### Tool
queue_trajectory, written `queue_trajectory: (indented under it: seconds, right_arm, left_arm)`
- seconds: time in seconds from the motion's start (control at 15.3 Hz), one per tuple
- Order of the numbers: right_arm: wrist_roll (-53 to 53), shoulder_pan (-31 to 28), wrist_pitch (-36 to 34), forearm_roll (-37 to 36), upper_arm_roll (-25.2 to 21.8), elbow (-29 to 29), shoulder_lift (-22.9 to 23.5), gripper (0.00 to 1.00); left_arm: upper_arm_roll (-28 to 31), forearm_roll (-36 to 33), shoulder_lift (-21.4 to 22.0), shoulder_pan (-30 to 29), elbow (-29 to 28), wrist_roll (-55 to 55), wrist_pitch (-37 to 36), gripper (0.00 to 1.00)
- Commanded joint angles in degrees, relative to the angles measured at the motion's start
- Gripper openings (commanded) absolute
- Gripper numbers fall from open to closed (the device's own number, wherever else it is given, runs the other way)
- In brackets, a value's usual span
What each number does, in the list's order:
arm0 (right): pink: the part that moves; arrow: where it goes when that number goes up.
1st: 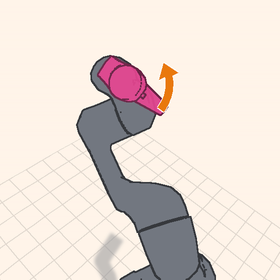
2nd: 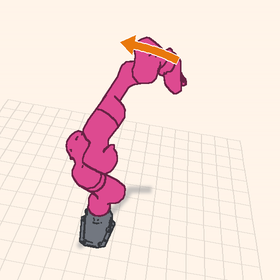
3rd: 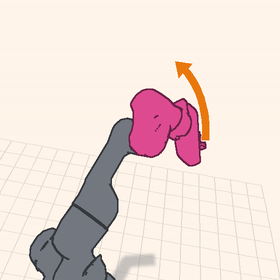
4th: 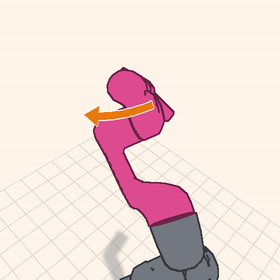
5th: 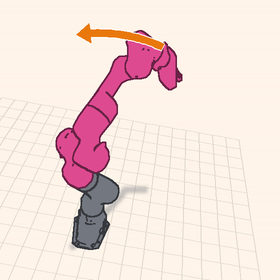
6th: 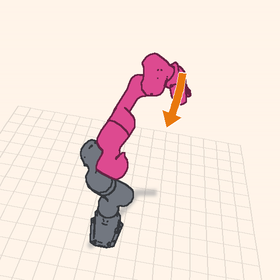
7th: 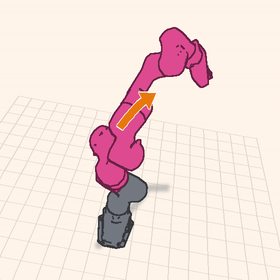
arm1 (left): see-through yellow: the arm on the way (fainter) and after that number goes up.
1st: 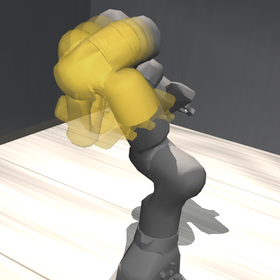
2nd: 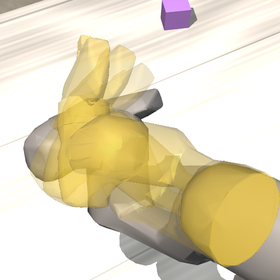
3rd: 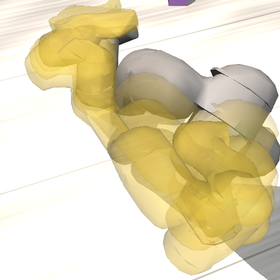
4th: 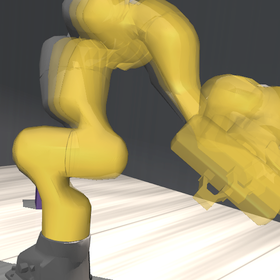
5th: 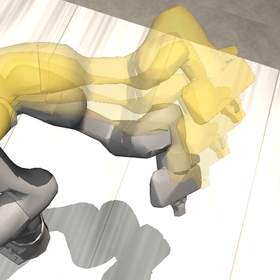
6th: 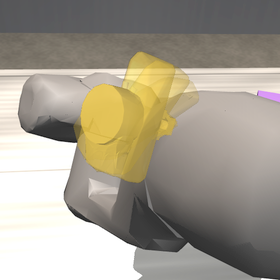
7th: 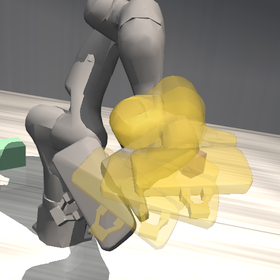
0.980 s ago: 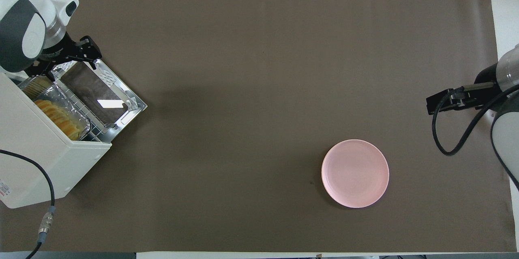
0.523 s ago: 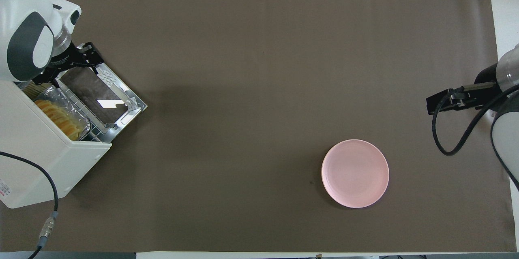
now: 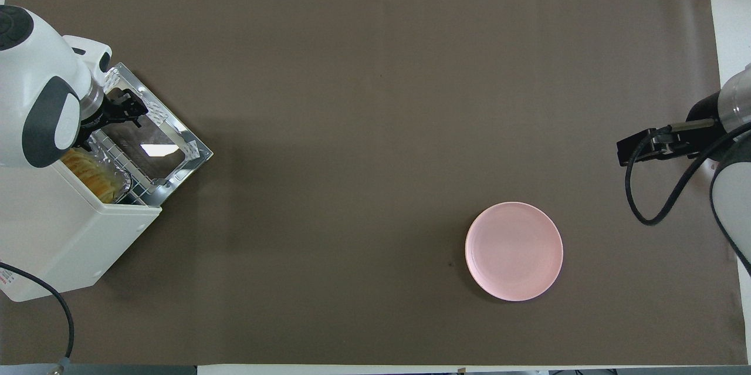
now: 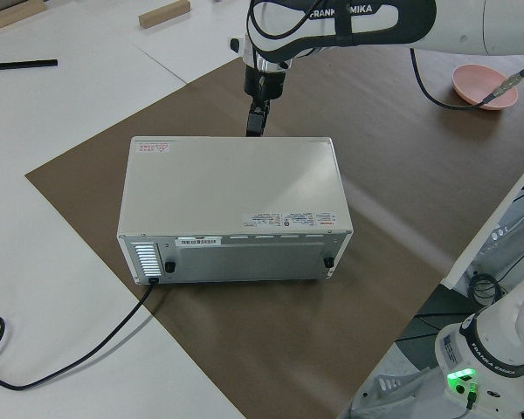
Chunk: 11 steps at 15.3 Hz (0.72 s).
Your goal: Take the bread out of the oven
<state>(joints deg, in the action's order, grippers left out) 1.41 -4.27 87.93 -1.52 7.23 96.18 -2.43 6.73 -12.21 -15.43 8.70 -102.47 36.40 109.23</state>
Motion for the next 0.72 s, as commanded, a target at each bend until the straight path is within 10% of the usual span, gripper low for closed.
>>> queue_trajectory:
  seconds: [0.0,0.46,0.65]
  right_arm:
    - [1.49,-1.09,0.49,-0.77,0.77,1.38,-1.17,1.0]
    - [1.49,-1.09,0.49,-0.77,0.77,1.38,-1.17,1.0]
    - [1.49,-1.09,0.49,-0.77,0.77,1.38,-1.17,1.0]
  left_arm:
    - [-0.23,-1.58,2.77,-0.79,-4.49,1.48,2.39,1.0]
    - [-0.14,-1.67,2.86,-0.96,-6.16,1.74,3.0,1.0]
    - [-0.14,-1.67,2.95,-0.96,-6.6,1.74,3.09,0.64]
